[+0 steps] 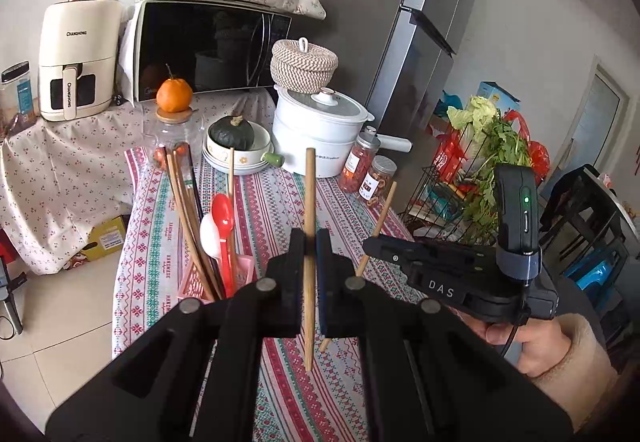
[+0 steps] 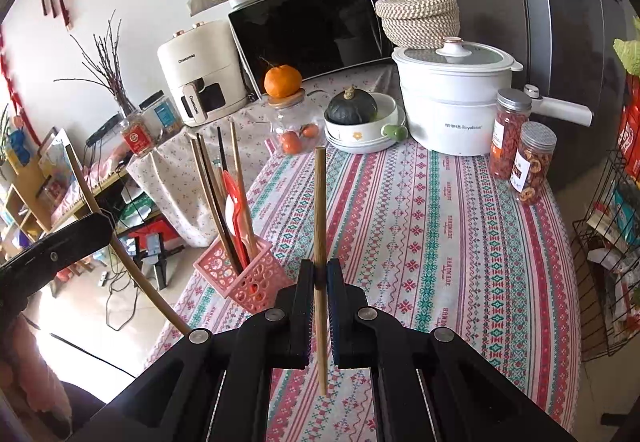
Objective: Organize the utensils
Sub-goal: 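Lift the chopstick with the left gripper, lower it into the basket and open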
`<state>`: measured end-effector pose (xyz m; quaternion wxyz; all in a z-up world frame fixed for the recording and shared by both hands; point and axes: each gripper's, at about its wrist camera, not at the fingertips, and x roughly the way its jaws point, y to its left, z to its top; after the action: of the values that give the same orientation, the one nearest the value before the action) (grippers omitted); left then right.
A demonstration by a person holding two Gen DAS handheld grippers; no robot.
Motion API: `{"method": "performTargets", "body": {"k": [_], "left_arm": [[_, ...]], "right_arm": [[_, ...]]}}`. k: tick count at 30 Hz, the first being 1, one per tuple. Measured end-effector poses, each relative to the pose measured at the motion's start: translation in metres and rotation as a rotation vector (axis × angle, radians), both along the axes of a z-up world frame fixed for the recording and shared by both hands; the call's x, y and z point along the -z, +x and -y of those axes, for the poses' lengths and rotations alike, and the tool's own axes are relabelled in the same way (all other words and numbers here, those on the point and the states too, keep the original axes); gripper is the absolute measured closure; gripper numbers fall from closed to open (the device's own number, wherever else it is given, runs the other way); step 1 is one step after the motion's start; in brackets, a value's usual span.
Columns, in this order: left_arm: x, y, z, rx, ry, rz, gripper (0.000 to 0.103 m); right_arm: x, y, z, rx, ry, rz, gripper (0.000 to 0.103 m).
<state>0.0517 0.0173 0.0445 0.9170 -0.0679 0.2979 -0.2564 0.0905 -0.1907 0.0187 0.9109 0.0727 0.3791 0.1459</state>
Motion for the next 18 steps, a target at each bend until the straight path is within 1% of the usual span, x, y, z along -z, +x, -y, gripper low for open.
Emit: {"method": "performTargets", "body": {"k": [5,9,14,18], "left_arm": [[-0.026,-0.018,-0.022,-0.048,-0.044,0.149,0.097],[-0.031,-0.020,-0.032,-0.117,-0.034,0.242,0.097],[-0.025,-0.006,-0.042,-0.194,-0.020,0.284,0.097],[-0.015,0.009,-0.040,-0.221,0.009,0.285,0.097]], "right_arm": [[-0.024,0.000,-0.021,-0.014,0.006,0.089,0.097],[-0.040,0.000,-0.035,-0.016,0.011,0.153,0.097],[-0.051,0.002,-0.048,-0.019,0.010,0.205,0.097],[-0.048,0.006,-0.054,-0.028,0.007,0.200,0.097]]}}
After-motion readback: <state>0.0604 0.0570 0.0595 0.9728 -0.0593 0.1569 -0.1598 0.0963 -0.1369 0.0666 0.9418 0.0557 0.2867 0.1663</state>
